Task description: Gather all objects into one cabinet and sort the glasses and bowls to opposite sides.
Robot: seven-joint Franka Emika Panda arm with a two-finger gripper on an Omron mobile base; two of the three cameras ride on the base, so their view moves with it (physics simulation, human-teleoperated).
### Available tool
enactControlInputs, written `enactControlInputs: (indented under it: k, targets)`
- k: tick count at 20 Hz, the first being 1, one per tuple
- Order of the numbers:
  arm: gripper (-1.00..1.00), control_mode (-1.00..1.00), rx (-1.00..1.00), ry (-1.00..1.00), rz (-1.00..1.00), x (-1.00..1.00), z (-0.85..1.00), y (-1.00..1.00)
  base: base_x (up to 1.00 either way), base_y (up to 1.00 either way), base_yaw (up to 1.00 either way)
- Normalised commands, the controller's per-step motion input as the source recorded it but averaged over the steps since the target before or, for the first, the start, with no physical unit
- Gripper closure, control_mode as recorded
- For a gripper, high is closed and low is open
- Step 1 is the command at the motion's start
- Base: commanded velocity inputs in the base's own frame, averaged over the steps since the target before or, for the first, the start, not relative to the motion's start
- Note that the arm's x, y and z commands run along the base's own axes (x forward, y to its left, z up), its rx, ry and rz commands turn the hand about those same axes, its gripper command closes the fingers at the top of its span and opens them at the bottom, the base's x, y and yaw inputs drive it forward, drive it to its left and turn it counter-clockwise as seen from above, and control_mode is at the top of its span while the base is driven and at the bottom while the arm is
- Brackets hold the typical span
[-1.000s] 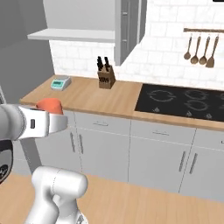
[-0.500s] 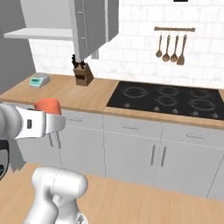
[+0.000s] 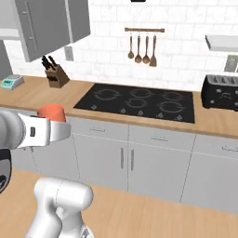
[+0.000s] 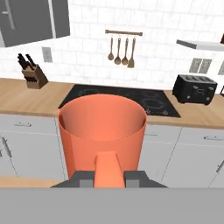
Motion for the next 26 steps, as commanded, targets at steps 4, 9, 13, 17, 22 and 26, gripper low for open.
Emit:
enactControlInputs:
  k: [4,9,13,17,22,26]
  targets:
    - [1.0,1.0,0.0,0.0,0.0,0.0,0.0,0.0,0.23,-1.0,0.03]
    - [1.0,1.0,0.0,0.0,0.0,0.0,0.0,0.0,0.82,-1.0,0.07]
    - [1.0,1.0,0.0,0.0,0.0,0.0,0.0,0.0,0.83,-1.0,0.04]
    - [1.0,1.0,0.0,0.0,0.0,0.0,0.0,0.0,-0.03,-1.0,0.02]
    - [1.0,1.0,0.0,0.0,0.0,0.0,0.0,0.0,-0.35,-1.0,0.0]
    - [1.0,1.0,0.0,0.0,0.0,0.0,0.0,0.0,-0.22,-1.0,0.02]
